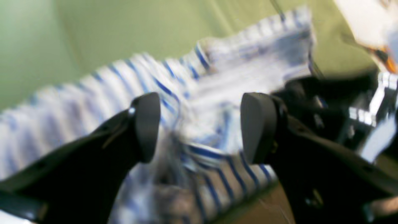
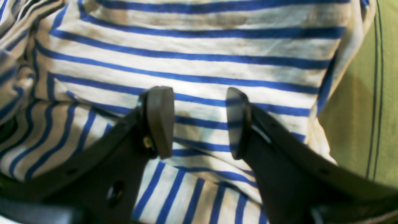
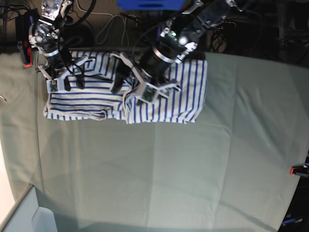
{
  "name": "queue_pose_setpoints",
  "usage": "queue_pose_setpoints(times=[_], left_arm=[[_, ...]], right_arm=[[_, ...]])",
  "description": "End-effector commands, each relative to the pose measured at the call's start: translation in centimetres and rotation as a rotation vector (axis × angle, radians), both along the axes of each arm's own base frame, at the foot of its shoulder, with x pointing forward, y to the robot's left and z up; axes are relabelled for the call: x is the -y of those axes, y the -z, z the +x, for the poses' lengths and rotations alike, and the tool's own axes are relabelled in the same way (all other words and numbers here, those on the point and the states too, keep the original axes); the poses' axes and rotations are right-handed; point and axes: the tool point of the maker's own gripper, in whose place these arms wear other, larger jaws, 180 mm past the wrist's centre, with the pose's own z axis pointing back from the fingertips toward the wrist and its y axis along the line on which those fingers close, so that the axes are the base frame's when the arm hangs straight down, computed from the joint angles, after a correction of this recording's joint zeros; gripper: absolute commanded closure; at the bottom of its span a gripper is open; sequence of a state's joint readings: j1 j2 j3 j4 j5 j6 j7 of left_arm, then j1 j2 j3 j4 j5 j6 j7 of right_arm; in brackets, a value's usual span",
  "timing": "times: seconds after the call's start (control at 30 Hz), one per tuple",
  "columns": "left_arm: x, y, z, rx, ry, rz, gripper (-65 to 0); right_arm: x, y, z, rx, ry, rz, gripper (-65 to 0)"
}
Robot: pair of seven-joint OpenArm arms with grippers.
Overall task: Layout the t-shirt on the table in an organized manner, then fold the t-shirt properly
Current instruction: 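Withdraw the left gripper and grasp the other strip end with the right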
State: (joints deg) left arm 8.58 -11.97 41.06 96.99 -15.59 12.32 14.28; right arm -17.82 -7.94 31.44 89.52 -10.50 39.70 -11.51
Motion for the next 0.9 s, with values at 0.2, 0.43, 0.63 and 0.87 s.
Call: queue_pose_setpoints(times=[0.2, 0.43, 0.63, 0.87], left_arm=[[-3.9, -1.9, 2.8, 0.064, -0.123, -0.014, -39.4], [0.9, 4.8, -1.3, -0.083, 0.039, 0.071, -39.4], [4.3, 4.7, -3.1, -0.035, 0.229, 0.109, -39.4], [4.8, 4.1, -2.8, -0.043, 0.249, 0.078, -39.4]], right_arm=[[0.0, -1.2, 0.9, 0.053, 0.003, 0.006, -27.7], [0.9, -1.3, 0.8, 0.055, 0.019, -0.005, -27.7], [3.2, -1.5, 1.1, 0.046, 0.088, -0.025, -27.7], [7.5, -1.2, 1.5, -0.070, 0.212, -0.061, -27.8]])
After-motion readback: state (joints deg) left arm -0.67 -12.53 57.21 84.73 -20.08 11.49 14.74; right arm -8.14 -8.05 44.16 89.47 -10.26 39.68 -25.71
